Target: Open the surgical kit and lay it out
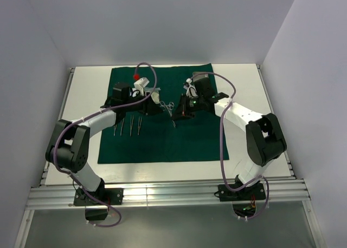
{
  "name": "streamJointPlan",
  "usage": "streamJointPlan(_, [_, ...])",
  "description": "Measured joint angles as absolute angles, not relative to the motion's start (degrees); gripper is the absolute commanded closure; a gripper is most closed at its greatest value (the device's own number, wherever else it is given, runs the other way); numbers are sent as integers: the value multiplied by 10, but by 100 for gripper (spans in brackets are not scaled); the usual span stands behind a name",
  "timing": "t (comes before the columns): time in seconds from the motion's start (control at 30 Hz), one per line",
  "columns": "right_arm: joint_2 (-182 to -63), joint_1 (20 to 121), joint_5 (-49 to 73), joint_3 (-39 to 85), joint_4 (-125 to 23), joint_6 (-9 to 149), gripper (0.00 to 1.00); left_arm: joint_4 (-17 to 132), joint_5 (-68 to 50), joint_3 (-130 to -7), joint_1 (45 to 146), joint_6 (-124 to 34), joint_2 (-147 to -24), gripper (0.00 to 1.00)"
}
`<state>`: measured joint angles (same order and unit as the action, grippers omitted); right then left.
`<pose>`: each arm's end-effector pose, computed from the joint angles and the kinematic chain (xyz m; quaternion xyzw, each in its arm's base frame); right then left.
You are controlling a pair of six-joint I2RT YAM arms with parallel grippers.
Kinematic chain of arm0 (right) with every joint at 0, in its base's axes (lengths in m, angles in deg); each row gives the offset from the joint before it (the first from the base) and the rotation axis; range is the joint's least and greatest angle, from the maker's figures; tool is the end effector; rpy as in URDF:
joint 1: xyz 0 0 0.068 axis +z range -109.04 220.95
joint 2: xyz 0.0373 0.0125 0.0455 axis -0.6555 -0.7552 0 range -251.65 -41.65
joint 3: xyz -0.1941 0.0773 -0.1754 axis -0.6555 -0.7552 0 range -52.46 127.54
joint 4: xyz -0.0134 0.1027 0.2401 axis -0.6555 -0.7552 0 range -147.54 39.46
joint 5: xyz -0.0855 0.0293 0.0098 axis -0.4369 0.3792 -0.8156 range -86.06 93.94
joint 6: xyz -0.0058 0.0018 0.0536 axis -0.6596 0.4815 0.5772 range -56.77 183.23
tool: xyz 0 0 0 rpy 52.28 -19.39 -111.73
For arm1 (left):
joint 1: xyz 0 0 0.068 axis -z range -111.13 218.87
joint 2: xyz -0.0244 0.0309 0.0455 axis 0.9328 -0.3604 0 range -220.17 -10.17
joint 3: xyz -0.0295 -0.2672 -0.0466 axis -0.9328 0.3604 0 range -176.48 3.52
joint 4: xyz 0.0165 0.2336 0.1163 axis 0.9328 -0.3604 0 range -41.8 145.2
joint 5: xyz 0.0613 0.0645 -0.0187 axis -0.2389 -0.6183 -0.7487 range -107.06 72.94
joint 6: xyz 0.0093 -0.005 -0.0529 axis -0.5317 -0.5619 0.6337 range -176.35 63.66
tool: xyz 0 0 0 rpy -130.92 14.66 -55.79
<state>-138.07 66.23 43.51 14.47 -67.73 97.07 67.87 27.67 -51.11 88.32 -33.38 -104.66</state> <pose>0.3177 0.1750 0.2336 -0.0592 0.8814 0.4450 0.1470 0.3270 -0.1421 0.2204 0.1740 0.7950 -0.4771 0.3317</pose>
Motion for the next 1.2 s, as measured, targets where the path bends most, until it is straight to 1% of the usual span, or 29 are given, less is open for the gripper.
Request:
streamJointPlan(0.13, [-1375,659,437,137,-676,970,100,679,277,-500,883,-379,-1043,43])
streamJointPlan(0.17, [-1374,659,438,135,-676,970,100,678,277,-492,883,-391,-1039,42])
streamJointPlan(0.37, [-1373,658,442,130,-672,971,100,682,285,-449,883,-477,-1004,41])
streamJointPlan(0.6, [-1368,658,445,124,-667,971,100,692,315,-436,881,-584,-988,43])
streamJointPlan(0.9, [-1358,658,452,117,-664,973,100,736,332,-470,878,-594,-1033,46])
streamJointPlan(1.0, [-1358,658,454,117,-664,973,100,753,335,-477,878,-580,-1038,48])
streamJointPlan(1.07, [-1358,658,454,117,-664,975,100,760,336,-480,878,-566,-1038,53])
streamJointPlan(1.1, [-1358,658,455,117,-664,975,100,764,337,-482,878,-561,-1038,57])
streamJointPlan(1.13, [-1358,658,455,117,-663,976,100,766,337,-484,879,-555,-1038,64])
streamJointPlan(1.2, [-1358,658,456,116,-663,978,100,768,336,-489,881,-550,-1038,70])
